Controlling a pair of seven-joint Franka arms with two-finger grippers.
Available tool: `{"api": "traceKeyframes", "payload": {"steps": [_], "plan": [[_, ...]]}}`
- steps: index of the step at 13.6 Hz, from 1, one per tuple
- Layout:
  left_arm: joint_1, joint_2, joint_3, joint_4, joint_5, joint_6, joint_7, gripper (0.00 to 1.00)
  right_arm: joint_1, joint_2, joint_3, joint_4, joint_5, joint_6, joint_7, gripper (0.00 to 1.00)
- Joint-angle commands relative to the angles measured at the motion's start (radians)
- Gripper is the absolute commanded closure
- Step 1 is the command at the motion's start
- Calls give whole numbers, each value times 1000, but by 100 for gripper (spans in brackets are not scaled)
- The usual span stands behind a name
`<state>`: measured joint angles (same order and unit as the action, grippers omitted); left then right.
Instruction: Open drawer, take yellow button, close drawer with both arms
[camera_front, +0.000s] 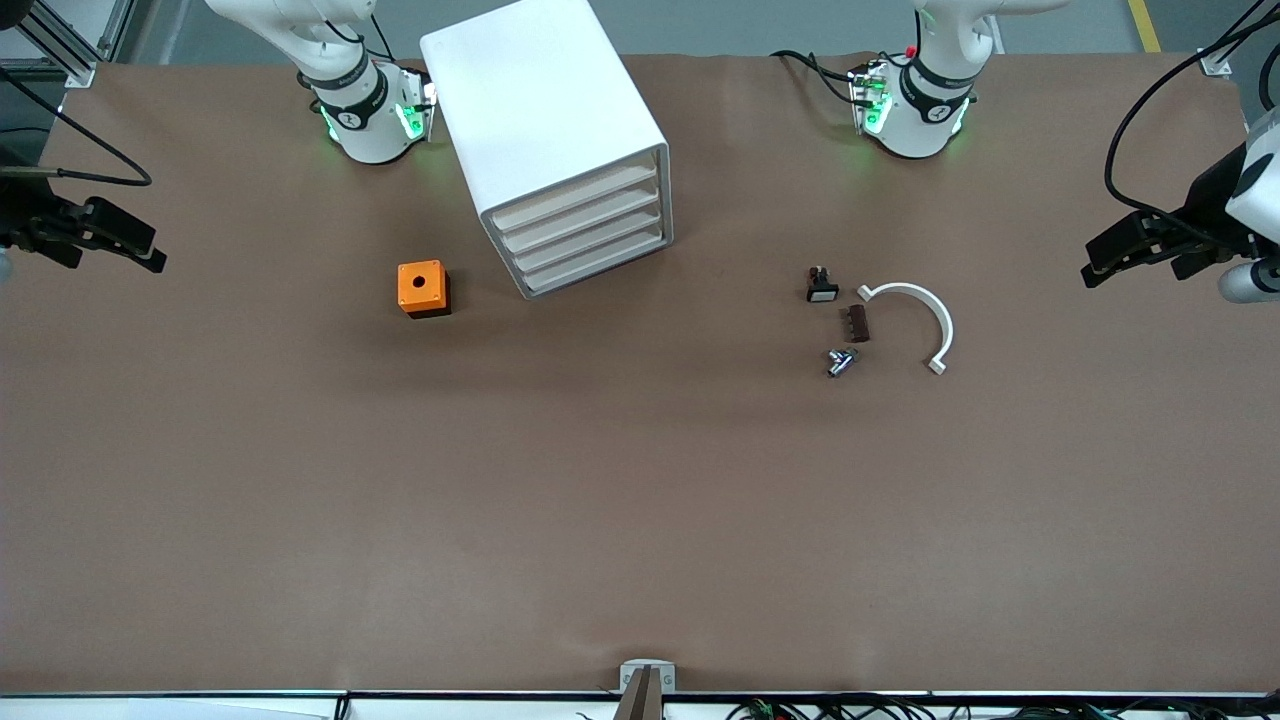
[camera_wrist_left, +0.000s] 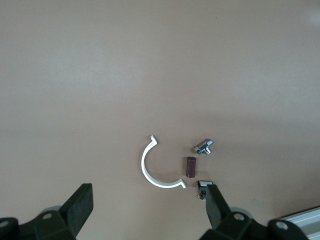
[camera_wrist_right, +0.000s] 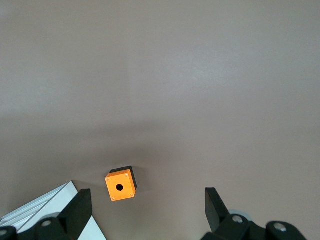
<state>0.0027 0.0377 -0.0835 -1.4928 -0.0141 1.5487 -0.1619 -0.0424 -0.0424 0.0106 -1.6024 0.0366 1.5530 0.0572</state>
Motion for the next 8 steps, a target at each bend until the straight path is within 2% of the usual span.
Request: {"api": "traceKeyframes", "payload": {"steps": [1, 6, 8], "plan": [[5, -4, 4, 9, -9, 1, -10, 1, -8, -22, 12, -22, 12, 10, 13, 0], [3, -6, -2, 11, -20, -1, -7, 1, 9, -22, 15, -21, 6, 15, 13, 0], [-4, -16, -10, 11, -88, -19, -8, 1, 9, -22, 15, -21, 6, 13, 13, 0]]}}
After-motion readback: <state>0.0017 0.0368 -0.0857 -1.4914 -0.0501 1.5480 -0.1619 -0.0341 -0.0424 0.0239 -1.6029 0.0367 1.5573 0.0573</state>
